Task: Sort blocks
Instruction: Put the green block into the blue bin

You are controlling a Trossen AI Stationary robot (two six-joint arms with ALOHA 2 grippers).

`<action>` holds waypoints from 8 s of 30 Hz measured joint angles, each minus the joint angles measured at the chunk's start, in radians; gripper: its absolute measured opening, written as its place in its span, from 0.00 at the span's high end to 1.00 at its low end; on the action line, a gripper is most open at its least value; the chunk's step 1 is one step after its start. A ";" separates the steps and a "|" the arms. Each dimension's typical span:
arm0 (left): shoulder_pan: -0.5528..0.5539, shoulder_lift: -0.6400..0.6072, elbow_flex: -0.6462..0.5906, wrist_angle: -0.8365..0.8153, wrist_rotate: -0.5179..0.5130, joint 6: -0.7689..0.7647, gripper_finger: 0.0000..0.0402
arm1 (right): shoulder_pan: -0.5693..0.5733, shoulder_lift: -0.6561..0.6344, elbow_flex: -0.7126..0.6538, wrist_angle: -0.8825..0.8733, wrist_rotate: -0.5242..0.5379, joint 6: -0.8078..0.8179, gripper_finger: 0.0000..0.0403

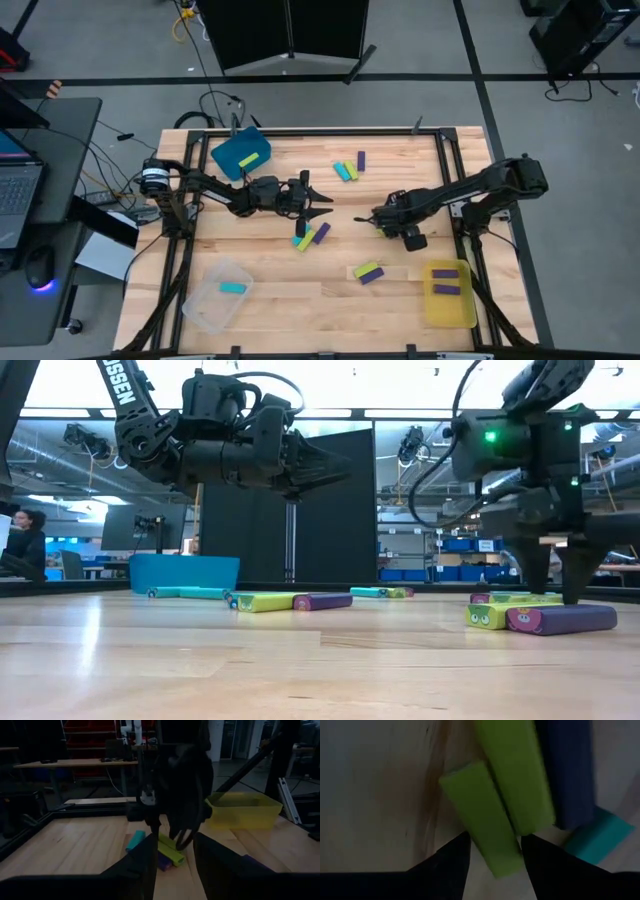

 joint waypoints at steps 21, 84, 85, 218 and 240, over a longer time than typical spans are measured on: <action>0.000 0.000 0.000 0.002 0.000 0.000 0.67 | 0.067 -0.061 0.018 -0.024 -0.093 0.152 0.73; -0.064 -0.001 0.067 0.130 -0.073 0.028 0.46 | 0.026 -0.167 0.007 1.103 0.113 0.154 0.73; -0.064 -0.001 0.068 0.131 -0.069 0.028 0.46 | 0.026 -0.167 0.007 1.103 0.112 0.153 0.73; 0.864 0.056 0.526 -1.878 -0.262 0.291 0.72 | 0.010 -0.167 0.007 0.863 0.145 0.150 0.98; 0.867 0.056 0.525 -1.883 -0.264 0.285 0.72 | 0.010 -0.167 0.007 0.862 0.145 0.142 0.98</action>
